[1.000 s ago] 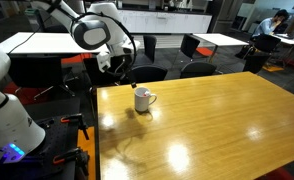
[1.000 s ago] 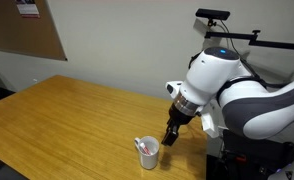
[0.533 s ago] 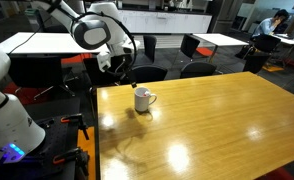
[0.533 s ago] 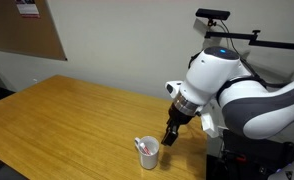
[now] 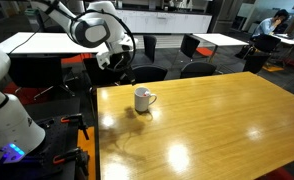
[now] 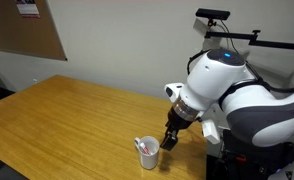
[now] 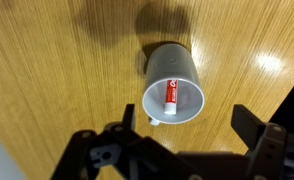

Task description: Remove the marker from the mug cup and place it on the table

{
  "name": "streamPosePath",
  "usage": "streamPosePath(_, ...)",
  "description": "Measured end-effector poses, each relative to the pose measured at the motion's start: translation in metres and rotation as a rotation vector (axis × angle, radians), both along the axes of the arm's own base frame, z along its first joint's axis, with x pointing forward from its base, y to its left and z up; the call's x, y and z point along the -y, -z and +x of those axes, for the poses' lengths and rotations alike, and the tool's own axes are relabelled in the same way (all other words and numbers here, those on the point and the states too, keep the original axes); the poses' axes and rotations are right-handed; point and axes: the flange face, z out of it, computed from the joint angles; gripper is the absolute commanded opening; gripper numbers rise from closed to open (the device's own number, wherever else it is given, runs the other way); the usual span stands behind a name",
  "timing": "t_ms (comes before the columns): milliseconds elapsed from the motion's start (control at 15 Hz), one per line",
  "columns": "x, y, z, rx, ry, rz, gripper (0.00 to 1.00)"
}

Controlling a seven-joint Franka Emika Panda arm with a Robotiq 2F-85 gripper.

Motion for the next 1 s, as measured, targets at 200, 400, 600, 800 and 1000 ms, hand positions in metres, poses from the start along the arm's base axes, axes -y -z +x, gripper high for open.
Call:
streamPosePath(200, -0.005, -0.001, 0.000, 0.005, 0.006, 0.004, 0.87)
streamPosePath(400, -0.005, 0.000, 0.000, 0.008, 0.008, 0.010, 0.78)
streamPosePath(600, -0.006, 0.007, 0.002, 0.005, 0.019, 0.034, 0.77)
streamPosePath(800, -0.008, 0.018, 0.008, 0.029, 0.022, 0.070, 0.75)
streamPosePath(1000, -0.009, 0.036, 0.012, 0.027, 0.020, 0.090, 0.53)
